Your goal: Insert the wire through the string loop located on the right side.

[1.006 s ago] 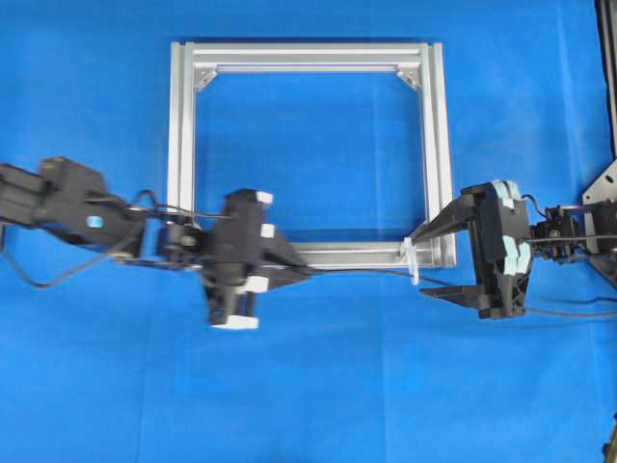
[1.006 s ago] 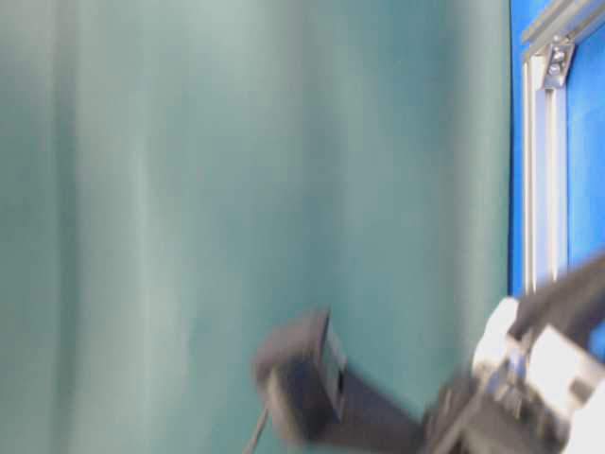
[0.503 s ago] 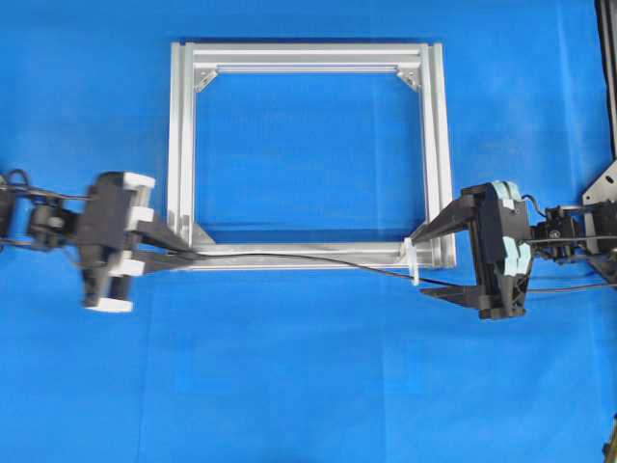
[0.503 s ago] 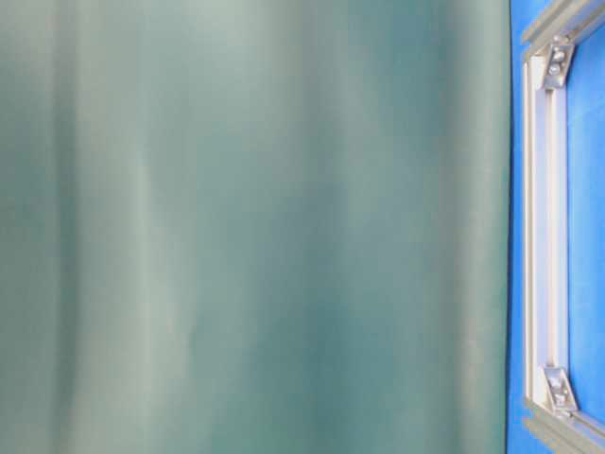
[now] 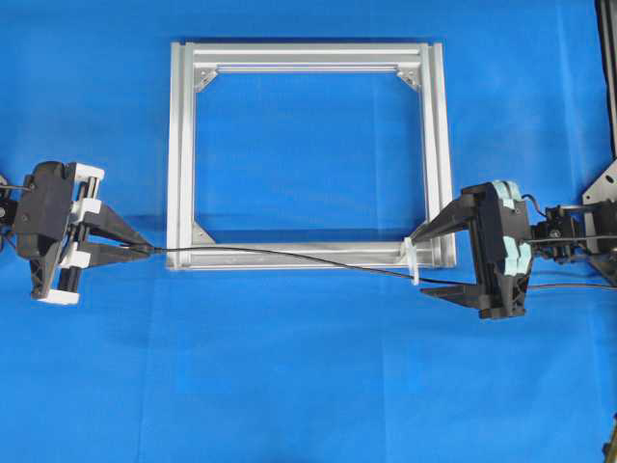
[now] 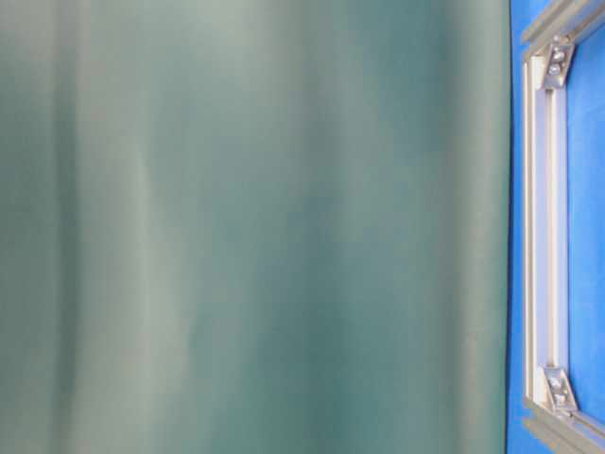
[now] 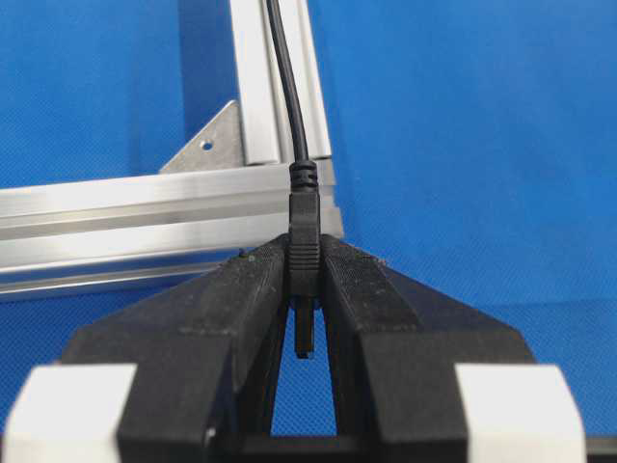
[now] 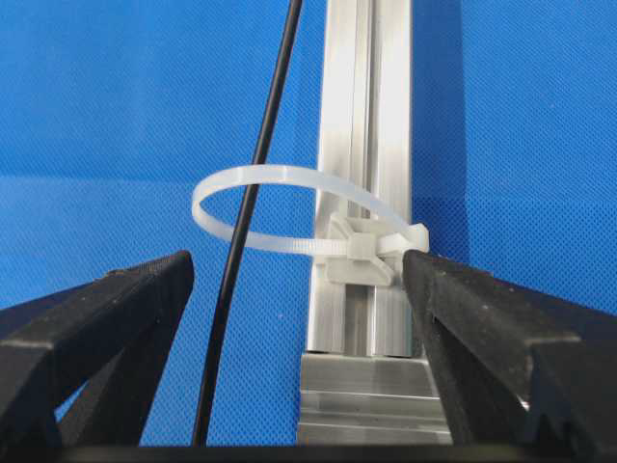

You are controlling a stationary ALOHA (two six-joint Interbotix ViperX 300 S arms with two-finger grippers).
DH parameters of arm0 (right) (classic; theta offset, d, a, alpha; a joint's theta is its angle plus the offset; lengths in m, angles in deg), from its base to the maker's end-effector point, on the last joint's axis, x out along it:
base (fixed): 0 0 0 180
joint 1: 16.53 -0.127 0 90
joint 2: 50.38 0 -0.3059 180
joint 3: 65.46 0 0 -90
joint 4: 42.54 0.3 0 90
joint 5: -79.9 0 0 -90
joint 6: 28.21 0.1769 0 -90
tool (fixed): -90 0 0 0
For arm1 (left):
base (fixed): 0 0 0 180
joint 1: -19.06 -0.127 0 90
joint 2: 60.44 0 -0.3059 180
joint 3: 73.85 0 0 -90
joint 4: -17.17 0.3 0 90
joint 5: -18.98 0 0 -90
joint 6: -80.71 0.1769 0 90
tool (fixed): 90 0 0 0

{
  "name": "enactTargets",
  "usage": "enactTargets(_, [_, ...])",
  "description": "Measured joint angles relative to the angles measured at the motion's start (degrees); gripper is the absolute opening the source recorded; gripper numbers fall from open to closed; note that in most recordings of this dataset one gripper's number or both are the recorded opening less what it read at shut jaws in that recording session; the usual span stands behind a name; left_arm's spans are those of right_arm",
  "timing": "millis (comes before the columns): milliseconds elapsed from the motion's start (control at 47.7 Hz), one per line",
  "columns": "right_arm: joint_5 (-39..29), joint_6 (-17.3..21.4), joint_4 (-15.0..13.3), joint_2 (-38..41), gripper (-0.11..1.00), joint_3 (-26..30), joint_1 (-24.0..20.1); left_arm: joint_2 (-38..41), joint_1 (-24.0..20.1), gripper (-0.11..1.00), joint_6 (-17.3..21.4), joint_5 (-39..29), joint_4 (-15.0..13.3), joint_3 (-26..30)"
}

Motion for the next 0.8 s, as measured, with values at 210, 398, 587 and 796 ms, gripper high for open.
enactTargets(210, [0.09, 0.0, 0.0, 0.09, 0.93, 0.0, 0.0, 0.0, -0.09, 0.08, 0.09, -2.55, 0.0, 0.62])
enactTargets(398, [0.09, -0.09, -0.09, 0.09, 0.93, 0.09, 0.0, 0.0, -0.09, 0.2, 0.09, -5.45, 0.0, 1.23])
enactTargets(587, [0.0, -0.35, -0.09, -0.26, 0.93, 0.09, 0.0, 0.0, -0.09, 0.76, 0.09, -6.06, 0.0, 1.23])
enactTargets(796, [-0.09, -0.88, -0.09, -2.55, 0.93, 0.0, 0.0, -0.18, -0.79, 0.76, 0.0, -5.98, 0.0, 1.23])
